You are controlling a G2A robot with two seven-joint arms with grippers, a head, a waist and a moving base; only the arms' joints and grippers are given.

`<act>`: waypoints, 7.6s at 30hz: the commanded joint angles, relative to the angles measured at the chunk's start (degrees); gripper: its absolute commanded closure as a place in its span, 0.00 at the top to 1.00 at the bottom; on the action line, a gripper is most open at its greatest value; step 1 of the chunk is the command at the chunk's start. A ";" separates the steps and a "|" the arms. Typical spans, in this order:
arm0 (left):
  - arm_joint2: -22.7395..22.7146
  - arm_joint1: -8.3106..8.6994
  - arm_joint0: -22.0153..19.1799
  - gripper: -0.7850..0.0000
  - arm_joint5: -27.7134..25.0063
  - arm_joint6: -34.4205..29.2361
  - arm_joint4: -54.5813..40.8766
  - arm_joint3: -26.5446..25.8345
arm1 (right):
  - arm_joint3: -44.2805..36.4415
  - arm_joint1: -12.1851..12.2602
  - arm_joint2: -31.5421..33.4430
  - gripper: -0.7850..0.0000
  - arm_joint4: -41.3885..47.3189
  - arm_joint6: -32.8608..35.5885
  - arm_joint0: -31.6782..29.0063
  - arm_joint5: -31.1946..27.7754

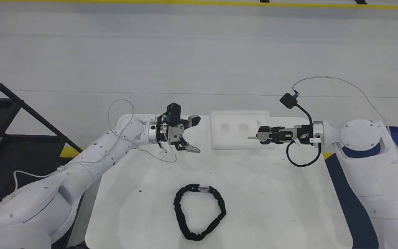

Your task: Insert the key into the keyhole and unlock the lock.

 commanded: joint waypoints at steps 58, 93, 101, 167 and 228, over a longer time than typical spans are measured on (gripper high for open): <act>3.96 0.09 8.87 1.00 5.72 -13.57 4.90 -6.61 | 0.00 0.00 0.00 0.00 0.00 0.00 0.00 0.00; -2.54 2.61 20.52 0.89 16.97 -19.36 17.14 -13.89 | 0.00 0.00 0.00 0.00 0.00 0.00 0.00 0.00; -3.05 0.99 20.44 0.58 16.77 -19.18 18.04 -11.08 | 0.00 0.00 0.00 0.00 0.00 0.00 0.00 0.00; -10.22 -4.50 14.68 0.00 2.29 8.14 4.45 -15.10 | -9.11 0.41 -4.79 0.00 9.63 10.64 6.58 19.70; 7.20 -7.54 8.11 0.00 23.35 29.20 10.67 -1.02 | -23.86 1.69 -17.43 0.00 -13.26 7.96 11.30 23.54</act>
